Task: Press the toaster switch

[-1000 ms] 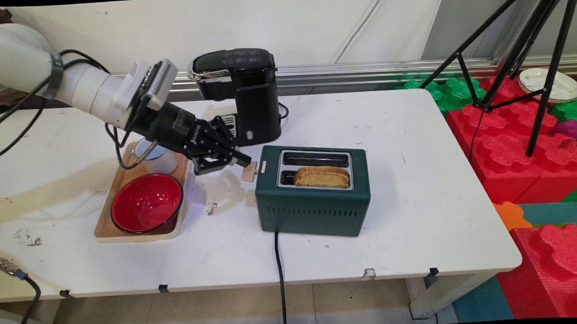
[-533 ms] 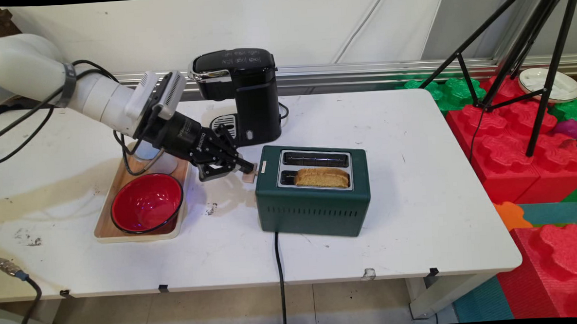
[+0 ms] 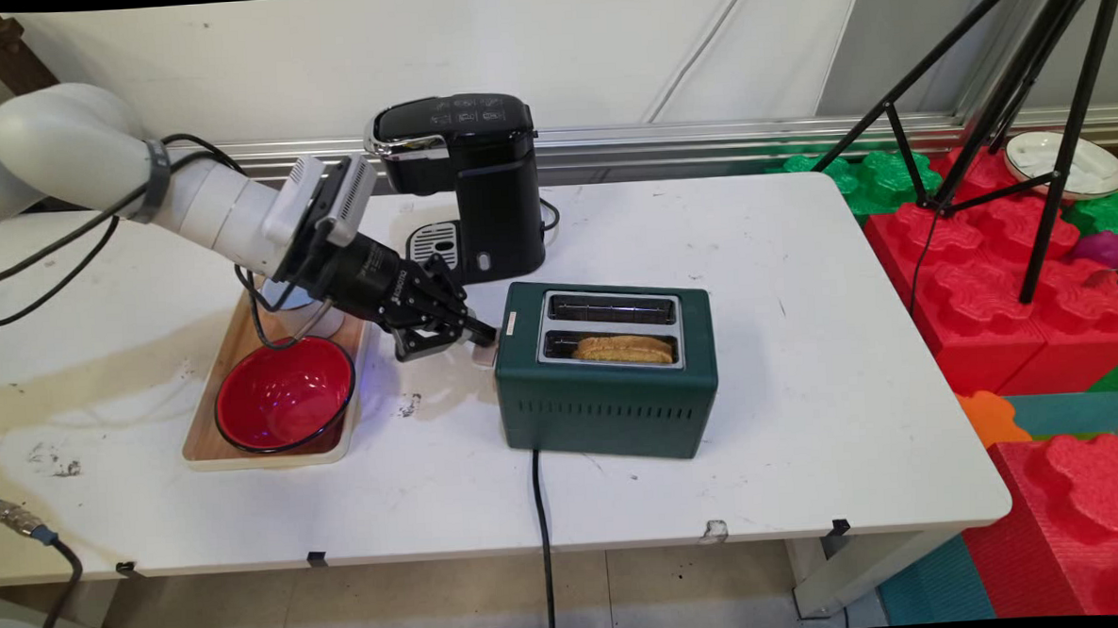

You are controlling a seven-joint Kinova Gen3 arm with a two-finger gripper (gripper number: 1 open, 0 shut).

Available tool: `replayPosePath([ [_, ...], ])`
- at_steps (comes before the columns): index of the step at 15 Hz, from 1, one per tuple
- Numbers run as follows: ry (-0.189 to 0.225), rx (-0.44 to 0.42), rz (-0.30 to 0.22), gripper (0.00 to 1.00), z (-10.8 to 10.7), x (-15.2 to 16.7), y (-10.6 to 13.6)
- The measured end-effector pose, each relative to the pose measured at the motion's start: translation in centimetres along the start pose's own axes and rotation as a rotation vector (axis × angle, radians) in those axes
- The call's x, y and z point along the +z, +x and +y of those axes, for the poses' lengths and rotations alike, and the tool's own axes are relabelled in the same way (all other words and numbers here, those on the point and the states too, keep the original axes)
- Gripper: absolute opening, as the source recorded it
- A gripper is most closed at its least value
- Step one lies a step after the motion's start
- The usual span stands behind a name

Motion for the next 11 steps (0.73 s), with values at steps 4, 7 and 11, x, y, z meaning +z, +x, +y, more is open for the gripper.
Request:
replayPosePath([
  [4, -0.001, -0.003, -0.011, 0.0, 0.02, 0.6, -0.42],
  [7, -0.003, -0.004, -0.018, 0.0, 0.12, 0.96, -0.73],
  [11, -0.001, -0.007, -0.022, 0.0, 0.05, 1.04, -1.01],
])
